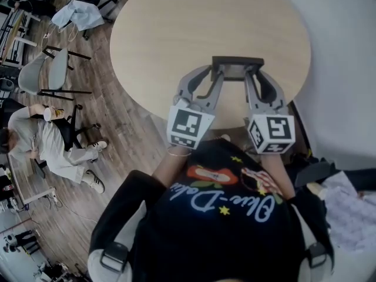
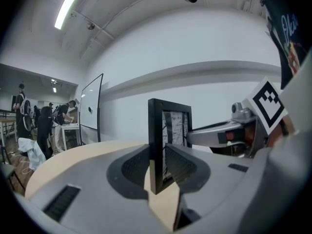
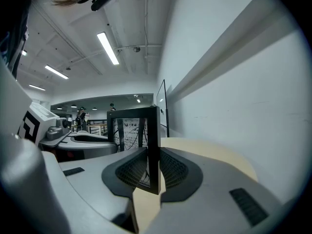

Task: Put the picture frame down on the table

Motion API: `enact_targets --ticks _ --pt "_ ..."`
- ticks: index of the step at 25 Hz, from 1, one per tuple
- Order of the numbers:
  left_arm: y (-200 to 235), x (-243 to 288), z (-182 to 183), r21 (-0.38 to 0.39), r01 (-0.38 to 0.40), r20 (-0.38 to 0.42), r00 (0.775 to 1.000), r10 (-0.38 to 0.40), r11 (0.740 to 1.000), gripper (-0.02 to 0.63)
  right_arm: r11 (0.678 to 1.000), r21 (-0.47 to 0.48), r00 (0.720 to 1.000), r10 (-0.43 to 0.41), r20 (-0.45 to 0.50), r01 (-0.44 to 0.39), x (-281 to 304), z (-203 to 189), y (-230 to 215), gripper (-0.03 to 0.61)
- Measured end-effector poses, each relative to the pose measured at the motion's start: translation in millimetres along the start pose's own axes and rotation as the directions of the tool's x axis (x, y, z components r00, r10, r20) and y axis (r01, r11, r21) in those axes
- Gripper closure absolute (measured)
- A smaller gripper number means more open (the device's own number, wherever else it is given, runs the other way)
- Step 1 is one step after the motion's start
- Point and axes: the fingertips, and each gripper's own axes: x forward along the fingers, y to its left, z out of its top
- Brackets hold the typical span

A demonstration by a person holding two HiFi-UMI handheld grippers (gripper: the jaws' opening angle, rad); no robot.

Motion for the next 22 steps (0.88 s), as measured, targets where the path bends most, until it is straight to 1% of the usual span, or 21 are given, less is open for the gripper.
enact_targets --ticks 5,10,13,17,22 --pt "1 1 -8 0.011 -0.031 -0.035 0.999 0.032 0.999 0.518 0.999 0.035 0.999 0.032 -0.007 -0.032 6 -11 -1 0.502" --pt "14 4 -13 0.008 -0.047 -0.042 0.998 0.047 0.999 0.518 0.998 0.025 0.999 0.051 -0.015 -0.051 21 -12 4 0.502" --pt "20 13 -16 0.006 -0.032 -0.046 0.998 0.032 0.999 0.518 0.999 0.03 0.999 0.031 -0.027 -0.03 29 -15 -1 0.502" --pt "44 28 -12 0.002 -0.005 -0.049 0.999 0.005 1.0 0.518 1.0 0.018 0.999 0.014 -0.039 -0.014 54 -5 -1 0.502" --pt "50 42 -18 -0.007 0.015 -0.063 0.998 -0.015 1.0 0.517 0.999 0.032 0.997 -0.017 -0.079 0.02 66 -13 -10 0.502"
